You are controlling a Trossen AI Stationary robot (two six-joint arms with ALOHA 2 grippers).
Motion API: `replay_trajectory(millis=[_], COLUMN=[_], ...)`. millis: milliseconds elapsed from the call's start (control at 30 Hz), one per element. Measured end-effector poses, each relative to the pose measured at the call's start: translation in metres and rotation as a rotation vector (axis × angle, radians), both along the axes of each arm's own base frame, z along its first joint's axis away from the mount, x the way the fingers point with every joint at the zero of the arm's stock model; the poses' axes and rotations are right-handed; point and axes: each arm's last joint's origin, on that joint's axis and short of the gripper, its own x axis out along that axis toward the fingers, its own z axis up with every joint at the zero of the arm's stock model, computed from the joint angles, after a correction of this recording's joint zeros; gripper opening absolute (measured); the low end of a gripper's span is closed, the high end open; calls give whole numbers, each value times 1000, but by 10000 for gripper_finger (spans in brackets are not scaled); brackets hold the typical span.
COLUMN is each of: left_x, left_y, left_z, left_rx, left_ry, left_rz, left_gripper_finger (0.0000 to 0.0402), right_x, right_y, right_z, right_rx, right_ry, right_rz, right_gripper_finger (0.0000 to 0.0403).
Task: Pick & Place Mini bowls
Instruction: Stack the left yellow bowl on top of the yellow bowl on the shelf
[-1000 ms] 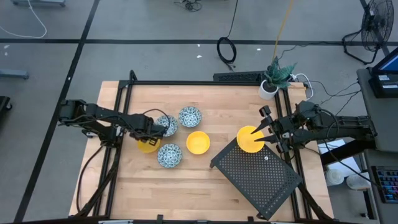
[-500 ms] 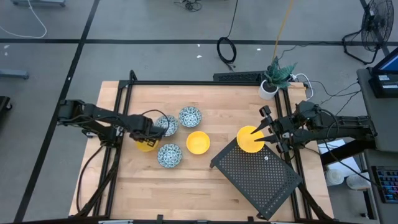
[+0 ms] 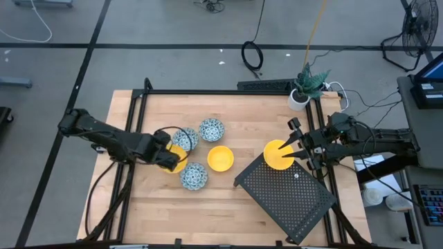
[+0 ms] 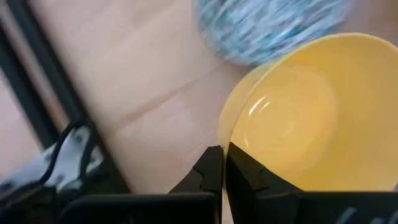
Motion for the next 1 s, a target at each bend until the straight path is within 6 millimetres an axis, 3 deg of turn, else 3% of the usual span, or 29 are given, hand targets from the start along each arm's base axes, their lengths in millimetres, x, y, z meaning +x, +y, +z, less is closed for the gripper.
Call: replay_trajectory(millis=[300,500,800,1000], left_x=[-6,1,40,76], left_y=[-12,-13,-15,-13], left_z=[39,55,74,82], left_rx=[194,512,1015,1206], left_ry=[-85,-244,-369,-251], left_rz=[-56,-219,-386,-373], left_gripper_finger=[3,3,4,3], right_x=[4,8,24,52], right_y=[0,0,-1,-3], right_z=[-2,-2,-3,-12], right_rx=[1,2,3,31], right_ry=[16,13,-4,21], right_rz=[0,0,0,-49], right_gripper_finger=[116,116,116,116])
